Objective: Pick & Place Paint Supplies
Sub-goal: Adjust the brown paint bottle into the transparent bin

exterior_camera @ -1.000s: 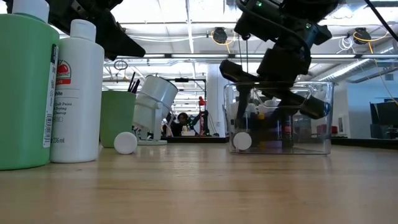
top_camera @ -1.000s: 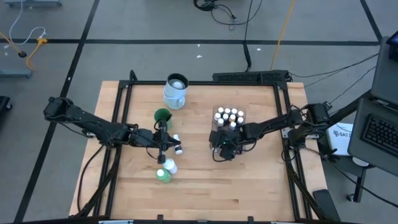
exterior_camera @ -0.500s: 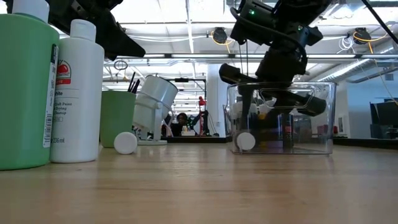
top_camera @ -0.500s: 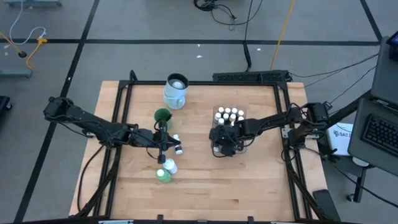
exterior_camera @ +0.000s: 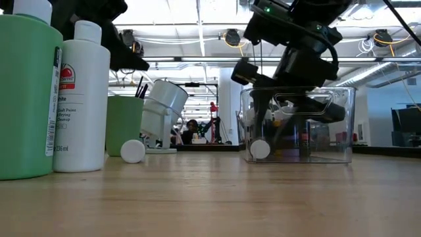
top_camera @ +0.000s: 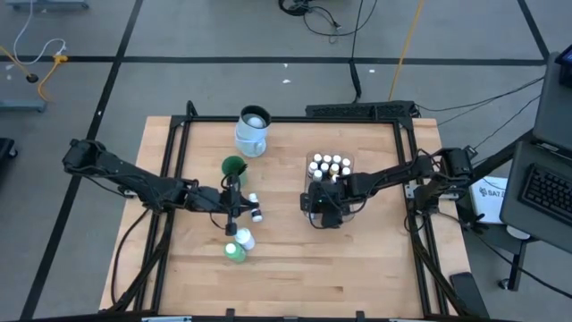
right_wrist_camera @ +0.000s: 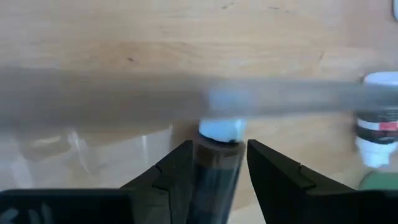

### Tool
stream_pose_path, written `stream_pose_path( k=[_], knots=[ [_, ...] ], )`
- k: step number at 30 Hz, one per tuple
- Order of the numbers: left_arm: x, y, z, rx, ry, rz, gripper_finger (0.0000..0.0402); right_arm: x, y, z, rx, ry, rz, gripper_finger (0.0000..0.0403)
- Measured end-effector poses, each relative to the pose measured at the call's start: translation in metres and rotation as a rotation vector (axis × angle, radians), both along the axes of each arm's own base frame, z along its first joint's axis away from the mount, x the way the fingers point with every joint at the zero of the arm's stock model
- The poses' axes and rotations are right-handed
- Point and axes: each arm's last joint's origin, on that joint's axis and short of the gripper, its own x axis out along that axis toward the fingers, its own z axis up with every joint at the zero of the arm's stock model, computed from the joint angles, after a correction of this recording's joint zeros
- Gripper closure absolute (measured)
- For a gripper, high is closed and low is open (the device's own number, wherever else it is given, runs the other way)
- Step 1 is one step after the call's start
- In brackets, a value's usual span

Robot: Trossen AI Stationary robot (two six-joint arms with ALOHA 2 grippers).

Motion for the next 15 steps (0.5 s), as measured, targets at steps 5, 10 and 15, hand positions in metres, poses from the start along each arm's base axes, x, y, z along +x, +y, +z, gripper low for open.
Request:
stream_pose_path(
  k=[5, 10, 15],
  knots=[
    [-0.001, 0.000, -0.004, -0.006, 0.008, 0.004, 0.0378, 0.003, 0.001, 0.002, -0.067, -0.040, -0.031, 0.0258],
    [-0.001, 0.000, -0.004, -0.007, 0.008, 0.005, 0.0378, 0.005, -0.005, 0.003, -0.048, -0.057, -0.084, 0.0266],
    [-0.001, 0.000, -0.004, -0.007, 0.008, 0.005, 0.0378, 0.004, -0.010, -0.005, -0.006, -0.005, -0.099, 0.0272]
  ],
)
